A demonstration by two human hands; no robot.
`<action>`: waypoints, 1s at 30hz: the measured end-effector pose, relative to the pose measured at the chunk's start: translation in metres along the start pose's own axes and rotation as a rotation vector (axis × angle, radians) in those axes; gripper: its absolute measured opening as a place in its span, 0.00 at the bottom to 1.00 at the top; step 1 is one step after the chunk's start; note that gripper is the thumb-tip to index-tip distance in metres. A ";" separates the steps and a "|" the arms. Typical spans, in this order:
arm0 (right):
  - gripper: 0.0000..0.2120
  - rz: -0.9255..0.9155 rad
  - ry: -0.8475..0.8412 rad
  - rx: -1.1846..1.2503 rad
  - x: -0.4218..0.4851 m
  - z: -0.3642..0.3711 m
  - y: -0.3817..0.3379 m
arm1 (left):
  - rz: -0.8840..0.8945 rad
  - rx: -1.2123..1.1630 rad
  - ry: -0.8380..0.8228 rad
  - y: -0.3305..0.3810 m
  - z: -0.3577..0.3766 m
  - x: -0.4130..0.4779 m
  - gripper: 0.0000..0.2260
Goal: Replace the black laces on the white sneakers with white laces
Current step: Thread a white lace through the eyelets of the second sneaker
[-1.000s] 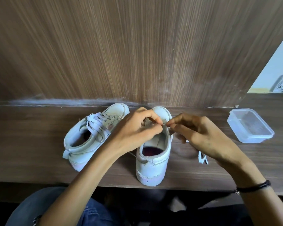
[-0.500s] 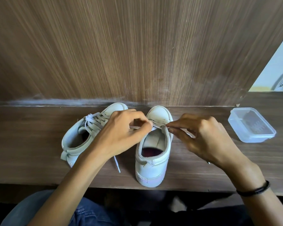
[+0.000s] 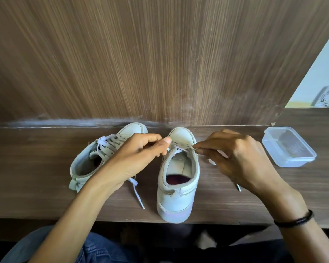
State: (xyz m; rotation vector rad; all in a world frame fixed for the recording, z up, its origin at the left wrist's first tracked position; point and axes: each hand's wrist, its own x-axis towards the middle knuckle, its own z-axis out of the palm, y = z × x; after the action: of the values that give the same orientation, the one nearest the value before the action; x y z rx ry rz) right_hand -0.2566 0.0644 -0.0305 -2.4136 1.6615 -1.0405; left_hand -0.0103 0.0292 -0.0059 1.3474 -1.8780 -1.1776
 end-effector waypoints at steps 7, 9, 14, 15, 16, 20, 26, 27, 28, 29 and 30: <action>0.13 -0.006 -0.023 0.030 0.001 0.000 0.004 | -0.023 -0.021 -0.040 0.003 0.004 -0.001 0.18; 0.12 0.018 -0.048 0.069 0.002 0.000 0.005 | -0.034 -0.041 -0.037 0.006 0.002 0.000 0.19; 0.06 0.090 0.033 0.334 0.012 -0.013 -0.010 | -0.003 -0.343 0.078 0.011 -0.002 0.009 0.14; 0.06 0.111 0.047 0.389 0.015 -0.015 -0.014 | 0.017 -0.376 0.055 0.014 -0.002 0.009 0.16; 0.06 0.123 0.052 0.431 0.019 -0.016 -0.018 | 0.031 -0.385 0.021 0.018 0.000 0.009 0.19; 0.08 0.099 0.019 0.535 0.034 -0.011 -0.036 | 0.070 -0.257 -0.130 0.031 0.011 0.006 0.14; 0.09 0.129 0.186 0.349 0.037 -0.003 -0.045 | 0.057 -0.337 0.047 0.027 0.015 0.013 0.13; 0.08 0.155 0.205 0.376 0.035 -0.005 -0.046 | 0.056 -0.341 0.085 0.025 0.015 0.014 0.13; 0.07 0.188 0.181 0.420 0.033 -0.007 -0.048 | 0.057 -0.337 0.103 0.024 0.015 0.015 0.12; 0.06 0.226 0.112 0.466 0.032 -0.007 -0.048 | 0.061 -0.330 0.108 0.022 0.016 0.016 0.11; 0.07 0.257 0.025 0.502 0.031 -0.007 -0.049 | 0.060 -0.324 0.105 0.022 0.016 0.015 0.10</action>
State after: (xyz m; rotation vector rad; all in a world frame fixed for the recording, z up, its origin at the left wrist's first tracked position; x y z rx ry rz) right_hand -0.2141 0.0618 0.0094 -1.8291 1.4442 -1.2602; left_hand -0.0382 0.0232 0.0051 1.1425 -1.5637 -1.2892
